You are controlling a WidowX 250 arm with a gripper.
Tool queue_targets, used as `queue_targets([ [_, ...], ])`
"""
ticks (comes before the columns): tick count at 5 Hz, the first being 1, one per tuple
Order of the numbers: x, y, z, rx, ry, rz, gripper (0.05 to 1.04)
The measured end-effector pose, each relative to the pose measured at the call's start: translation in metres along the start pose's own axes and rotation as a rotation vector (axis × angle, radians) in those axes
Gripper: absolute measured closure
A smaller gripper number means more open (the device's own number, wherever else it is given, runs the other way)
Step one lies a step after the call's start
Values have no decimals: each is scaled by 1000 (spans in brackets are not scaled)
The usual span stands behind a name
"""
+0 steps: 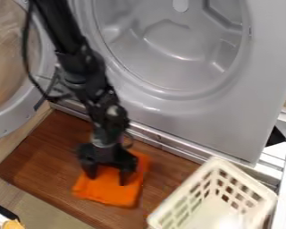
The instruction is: Put the orange towel on the floor
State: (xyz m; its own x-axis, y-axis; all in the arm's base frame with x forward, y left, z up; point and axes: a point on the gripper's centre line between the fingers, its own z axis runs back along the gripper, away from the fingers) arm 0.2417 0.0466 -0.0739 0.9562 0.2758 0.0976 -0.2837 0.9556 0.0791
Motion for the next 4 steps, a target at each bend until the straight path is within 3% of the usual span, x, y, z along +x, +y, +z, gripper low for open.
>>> queue_targets([
  [4,22,66,-8,21,2,166,84],
])
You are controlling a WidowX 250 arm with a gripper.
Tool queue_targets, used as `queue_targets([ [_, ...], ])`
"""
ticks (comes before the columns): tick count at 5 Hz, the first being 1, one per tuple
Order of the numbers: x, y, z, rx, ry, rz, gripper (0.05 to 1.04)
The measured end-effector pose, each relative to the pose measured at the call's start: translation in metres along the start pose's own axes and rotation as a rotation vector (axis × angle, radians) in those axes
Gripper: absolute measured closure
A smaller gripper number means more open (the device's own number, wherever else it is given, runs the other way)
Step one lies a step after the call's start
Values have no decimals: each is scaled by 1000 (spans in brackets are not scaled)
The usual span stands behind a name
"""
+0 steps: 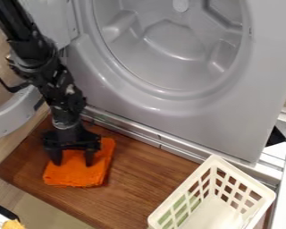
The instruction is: Put the orange towel on the floor
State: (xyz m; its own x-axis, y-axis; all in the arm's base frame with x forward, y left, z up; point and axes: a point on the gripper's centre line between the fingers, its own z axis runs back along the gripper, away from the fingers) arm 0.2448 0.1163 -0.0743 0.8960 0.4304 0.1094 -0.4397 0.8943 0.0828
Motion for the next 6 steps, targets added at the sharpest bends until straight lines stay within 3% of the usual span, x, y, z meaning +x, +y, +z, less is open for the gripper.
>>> queue_targets([
  [2,-7,5,3,-3,18,17,84],
  [6,-10,-12,66,-37,-77,-42,84],
])
